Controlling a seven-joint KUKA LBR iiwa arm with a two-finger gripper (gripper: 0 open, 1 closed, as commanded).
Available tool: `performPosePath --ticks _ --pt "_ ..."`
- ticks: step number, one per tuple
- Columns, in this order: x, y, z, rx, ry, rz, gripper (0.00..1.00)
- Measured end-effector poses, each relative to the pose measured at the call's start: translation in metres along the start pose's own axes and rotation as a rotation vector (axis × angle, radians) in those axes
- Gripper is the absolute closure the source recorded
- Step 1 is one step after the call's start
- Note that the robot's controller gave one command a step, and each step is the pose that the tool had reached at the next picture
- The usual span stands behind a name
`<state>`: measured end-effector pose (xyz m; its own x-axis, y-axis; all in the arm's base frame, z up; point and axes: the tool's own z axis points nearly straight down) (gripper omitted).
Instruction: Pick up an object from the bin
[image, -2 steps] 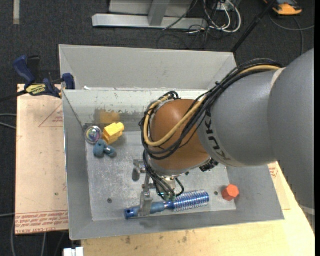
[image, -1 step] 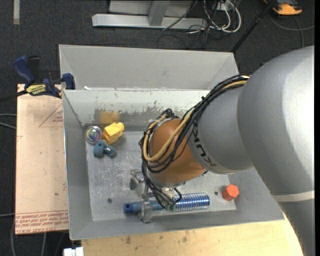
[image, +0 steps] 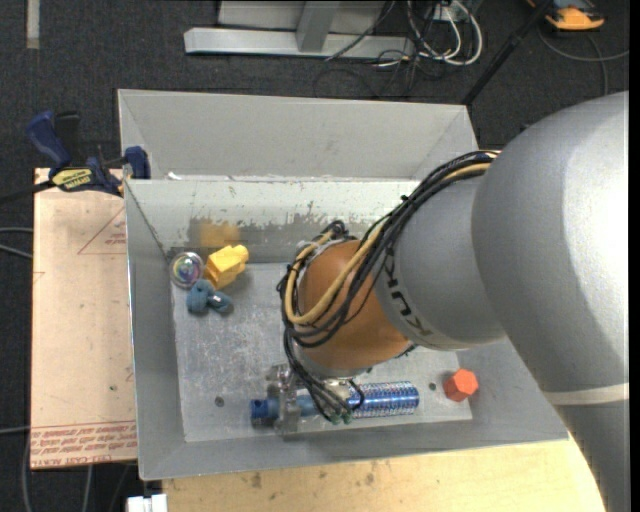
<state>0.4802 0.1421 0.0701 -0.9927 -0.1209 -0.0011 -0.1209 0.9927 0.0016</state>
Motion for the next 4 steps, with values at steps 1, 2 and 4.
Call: performPosePath --ticks 1,2,4 --pt "-0.009 0.012 -0.137 -0.001 -0.008 -0.041 1.0" --pt "-0.008 0.012 -0.133 0.0 0.0 -0.04 0.0" --pt "-0.001 -0.01 -0.014 0.0 0.001 -0.341 1.0"
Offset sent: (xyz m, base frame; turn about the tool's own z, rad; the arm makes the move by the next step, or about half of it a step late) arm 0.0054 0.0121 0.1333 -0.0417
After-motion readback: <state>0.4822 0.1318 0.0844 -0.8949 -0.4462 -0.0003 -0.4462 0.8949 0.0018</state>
